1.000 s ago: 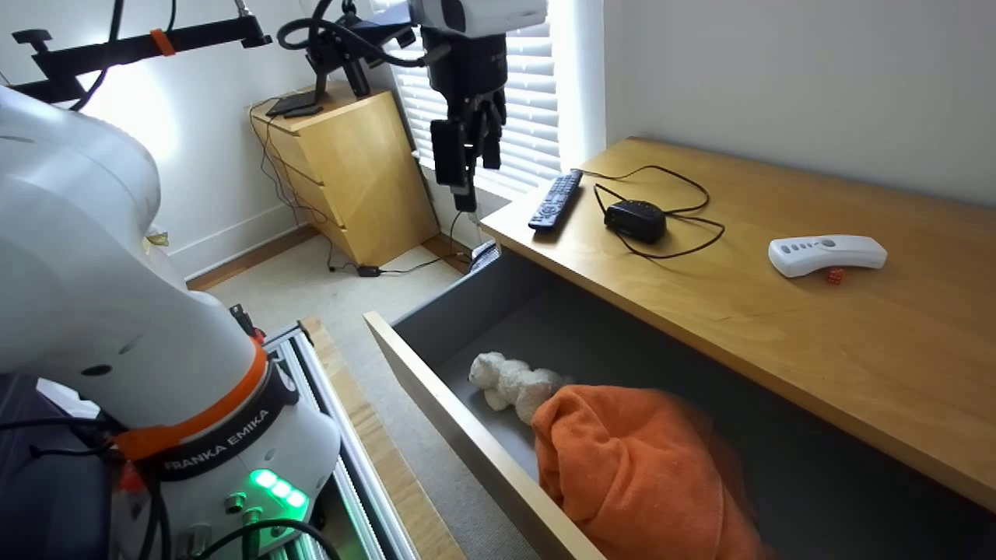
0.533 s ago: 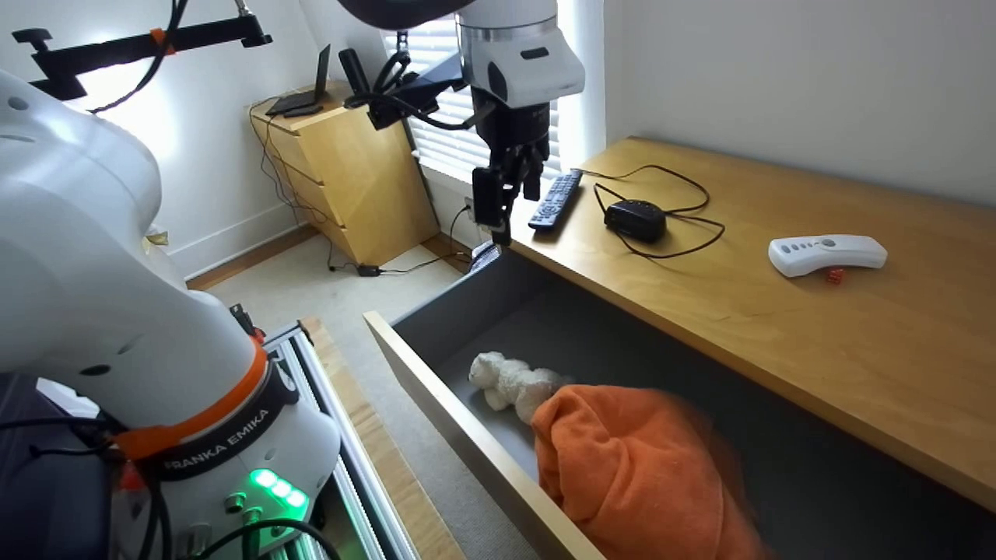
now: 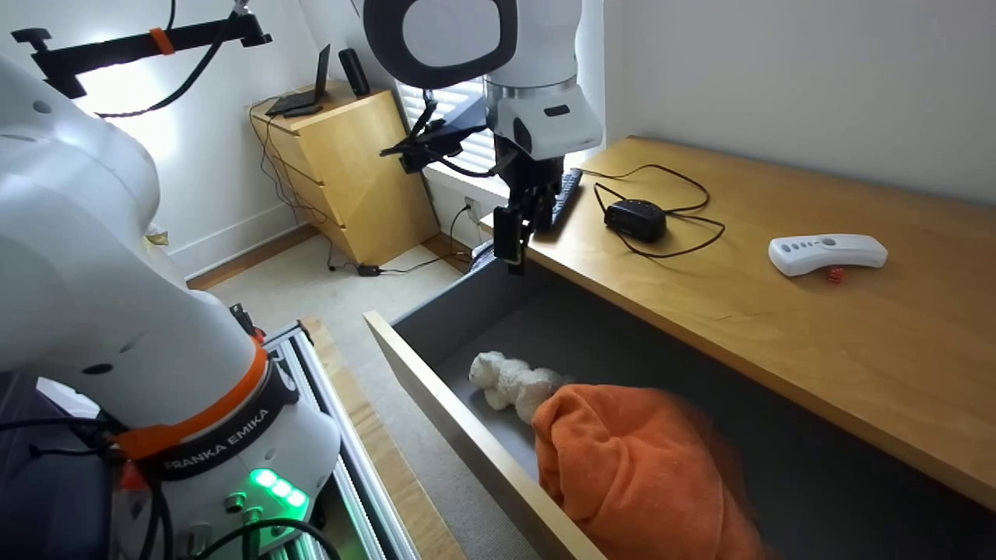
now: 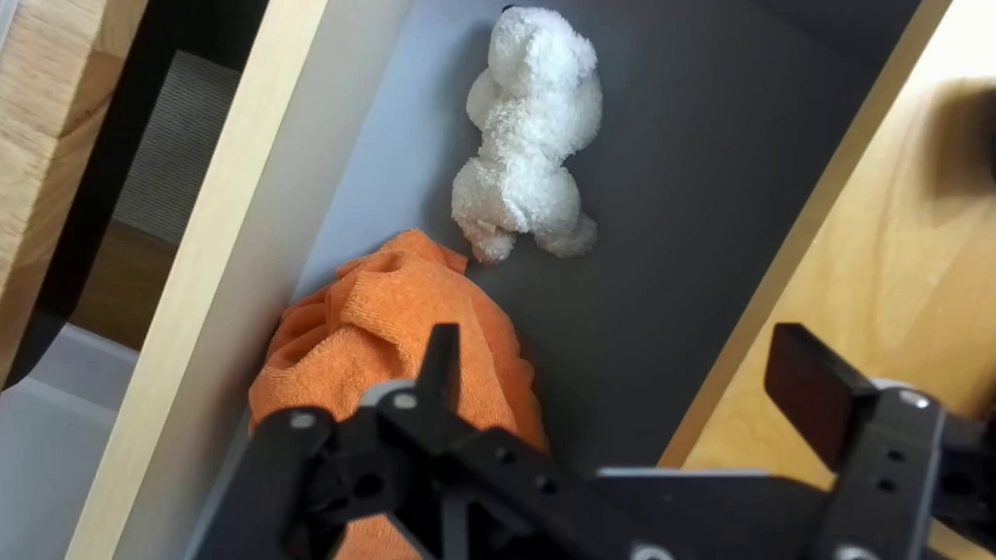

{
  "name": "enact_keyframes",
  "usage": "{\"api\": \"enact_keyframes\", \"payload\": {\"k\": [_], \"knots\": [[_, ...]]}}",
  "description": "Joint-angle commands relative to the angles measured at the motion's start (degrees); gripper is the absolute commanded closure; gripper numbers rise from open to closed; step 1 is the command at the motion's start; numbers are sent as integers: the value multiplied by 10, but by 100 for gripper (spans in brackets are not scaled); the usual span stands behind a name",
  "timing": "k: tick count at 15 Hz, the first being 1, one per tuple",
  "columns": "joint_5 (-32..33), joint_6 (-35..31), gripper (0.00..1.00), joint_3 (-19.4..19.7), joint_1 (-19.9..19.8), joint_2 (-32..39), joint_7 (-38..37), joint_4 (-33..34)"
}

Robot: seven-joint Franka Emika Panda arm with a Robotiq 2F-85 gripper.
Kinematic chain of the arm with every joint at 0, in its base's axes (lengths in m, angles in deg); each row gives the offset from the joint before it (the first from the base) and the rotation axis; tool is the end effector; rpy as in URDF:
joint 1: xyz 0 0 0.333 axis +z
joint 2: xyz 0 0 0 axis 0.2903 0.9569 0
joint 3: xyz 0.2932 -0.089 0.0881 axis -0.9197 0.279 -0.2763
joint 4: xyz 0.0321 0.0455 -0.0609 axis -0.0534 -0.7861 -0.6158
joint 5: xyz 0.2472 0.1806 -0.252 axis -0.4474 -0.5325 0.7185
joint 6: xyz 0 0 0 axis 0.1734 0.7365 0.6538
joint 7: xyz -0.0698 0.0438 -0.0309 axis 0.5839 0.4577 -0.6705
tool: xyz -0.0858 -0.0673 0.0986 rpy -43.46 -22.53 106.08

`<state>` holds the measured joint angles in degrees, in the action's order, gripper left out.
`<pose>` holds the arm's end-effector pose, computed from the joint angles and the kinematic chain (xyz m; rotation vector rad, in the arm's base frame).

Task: Remove the teddy bear from the drawer

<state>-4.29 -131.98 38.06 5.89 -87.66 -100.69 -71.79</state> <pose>0.3737 -0.0567 0.2437 -2.6281 1.5256 0.1278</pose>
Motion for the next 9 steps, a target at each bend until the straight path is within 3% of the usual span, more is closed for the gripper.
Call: {"api": "enact_keyframes", "payload": {"k": [1, 5, 9], "knots": [[5, 1, 0, 12, 11, 0, -3, 1], [5, 1, 0, 12, 11, 0, -3, 2], [-4, -48, 0, 8, 20, 65, -15, 3]]}}
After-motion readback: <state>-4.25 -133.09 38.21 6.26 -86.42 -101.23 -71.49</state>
